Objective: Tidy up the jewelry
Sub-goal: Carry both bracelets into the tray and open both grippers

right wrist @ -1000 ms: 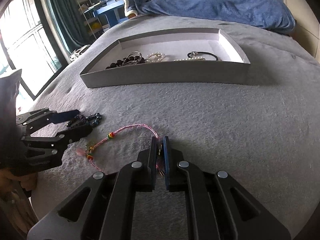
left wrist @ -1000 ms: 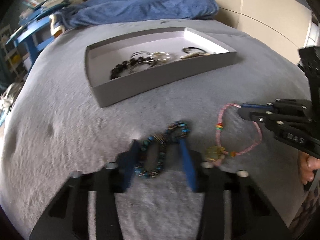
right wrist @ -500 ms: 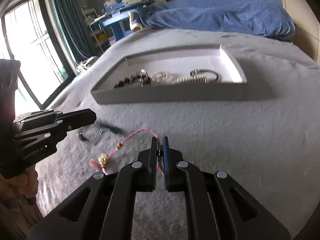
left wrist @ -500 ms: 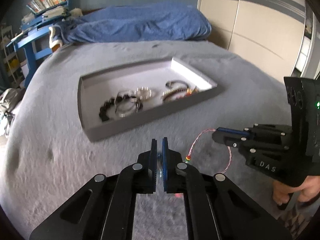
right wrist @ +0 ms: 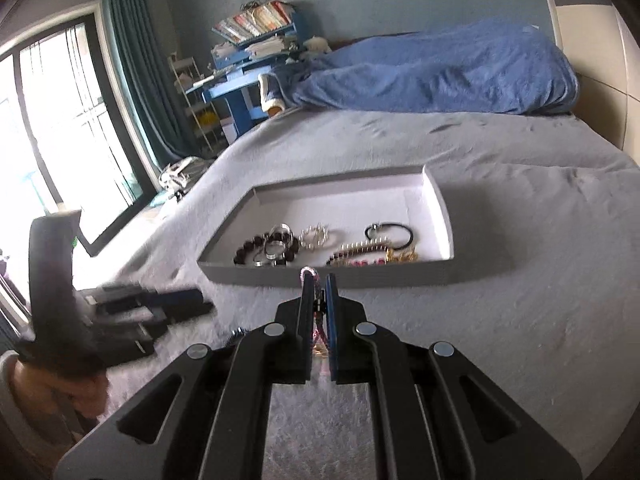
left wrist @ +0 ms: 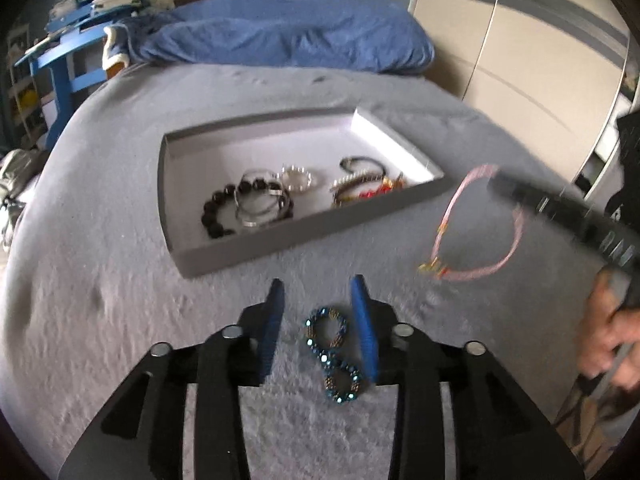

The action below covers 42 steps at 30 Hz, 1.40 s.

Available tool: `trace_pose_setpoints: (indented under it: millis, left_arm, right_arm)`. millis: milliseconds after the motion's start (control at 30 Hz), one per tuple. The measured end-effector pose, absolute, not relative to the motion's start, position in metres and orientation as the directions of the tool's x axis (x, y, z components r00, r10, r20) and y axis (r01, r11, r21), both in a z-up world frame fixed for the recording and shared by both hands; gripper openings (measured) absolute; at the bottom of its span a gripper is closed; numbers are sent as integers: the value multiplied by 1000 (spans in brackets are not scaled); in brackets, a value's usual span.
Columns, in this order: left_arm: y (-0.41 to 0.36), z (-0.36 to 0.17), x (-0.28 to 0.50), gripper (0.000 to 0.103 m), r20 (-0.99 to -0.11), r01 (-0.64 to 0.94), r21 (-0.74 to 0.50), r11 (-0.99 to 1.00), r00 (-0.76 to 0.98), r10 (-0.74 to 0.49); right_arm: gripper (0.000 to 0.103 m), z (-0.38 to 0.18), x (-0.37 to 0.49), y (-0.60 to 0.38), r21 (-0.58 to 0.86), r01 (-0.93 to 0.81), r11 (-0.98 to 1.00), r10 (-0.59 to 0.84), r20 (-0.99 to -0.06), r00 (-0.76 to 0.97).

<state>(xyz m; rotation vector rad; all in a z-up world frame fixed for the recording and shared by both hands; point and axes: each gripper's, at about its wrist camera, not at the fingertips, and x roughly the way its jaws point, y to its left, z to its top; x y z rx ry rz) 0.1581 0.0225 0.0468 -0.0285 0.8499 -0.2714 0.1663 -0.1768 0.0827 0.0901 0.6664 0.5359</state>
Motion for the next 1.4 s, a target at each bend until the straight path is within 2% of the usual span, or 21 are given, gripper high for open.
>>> trace_pose_setpoints:
  millis: [233,333,433,567,700,900,1033,1200,1400]
  left_arm:
    - [7,17,154,37,-813,252,-67,965,547,-200]
    - [4,3,153,32,-843,254,-65,965,504,-190]
    - [5,6,151,8,-841,271,-88,959,495,-217]
    - [4,19,148,7,-819,267,-89,960,528,-223]
    - [7,46,144,7,-768,253,-79,964,601,-221]
    - [18,92,152,7,-678,251,-129,959,684,-270]
    - [15,107,172,7,-649,264,-97,960,714,-262]
    - [18,112,192,7,-622,259,-130,957,731,-282]
    - [17,97,223,7,-642,243,-118,963,721,-261]
  right_arm:
    - [6,111,168,-181,226,-452,863,498,-534,683]
    - [5,121,170,-181,209,-459,864,494,-529,690]
    - [5,131,172,-179,191,-468,863,493,-522,696]
    - [5,142,173,-177,178,-479,860,496,-513,700]
    - [6,146,179,-177,210,-483,850,517,-507,690]
    - [6,143,189,-169,222,-499,838,535,-514,670]
    - [6,140,197,-166,219,-501,837,535,-517,668]
    - [6,138,208,-162,217,-495,841,529,-520,671]
    - [6,130,234,-154,209,-496,843,523,-532,666]
